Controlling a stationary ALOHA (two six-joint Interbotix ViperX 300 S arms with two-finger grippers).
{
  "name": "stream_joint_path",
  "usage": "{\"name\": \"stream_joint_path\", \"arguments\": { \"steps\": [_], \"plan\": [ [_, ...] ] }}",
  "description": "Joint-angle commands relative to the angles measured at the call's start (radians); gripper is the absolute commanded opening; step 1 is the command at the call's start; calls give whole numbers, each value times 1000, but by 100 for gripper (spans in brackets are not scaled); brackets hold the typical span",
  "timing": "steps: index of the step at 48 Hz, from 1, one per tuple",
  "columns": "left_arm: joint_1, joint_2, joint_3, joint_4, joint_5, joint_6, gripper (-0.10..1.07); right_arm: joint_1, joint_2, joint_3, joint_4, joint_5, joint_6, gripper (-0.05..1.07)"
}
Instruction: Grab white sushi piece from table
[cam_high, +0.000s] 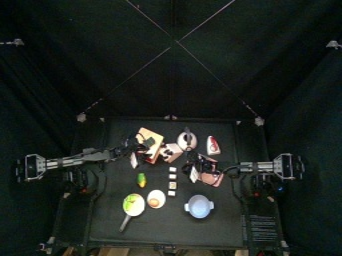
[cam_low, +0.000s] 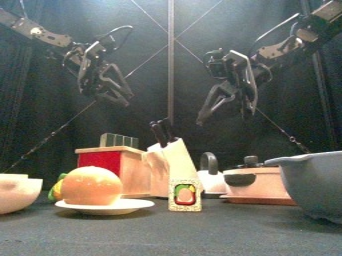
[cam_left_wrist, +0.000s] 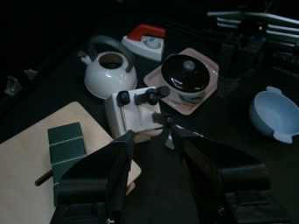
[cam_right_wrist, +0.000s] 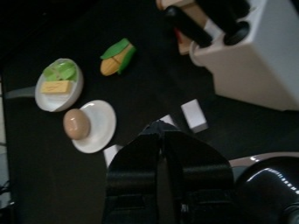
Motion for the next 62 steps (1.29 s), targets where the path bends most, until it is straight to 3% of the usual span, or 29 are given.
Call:
{"name": "stream_joint_path", "arguments": {
  "steps": [1,16,26,47,62],
  "plan": [
    [-3,-20,14,21,-41,3,79,2,-29,-43,57,48,41,32],
    [-5,-49,81,35,-55,2,79,0,-29,-91,78,160,270,32],
    [-3,-87,106,35,-54,0,79,-11,-18,-103,26,232,413,32],
    [-5,-100,133,17,-58,-3,79,-28,49,-146,-285,330,713,32],
    [-5,-100,140,8,-58,-2,79,-20,160,-216,-541,351,919,35]
  ]
}}
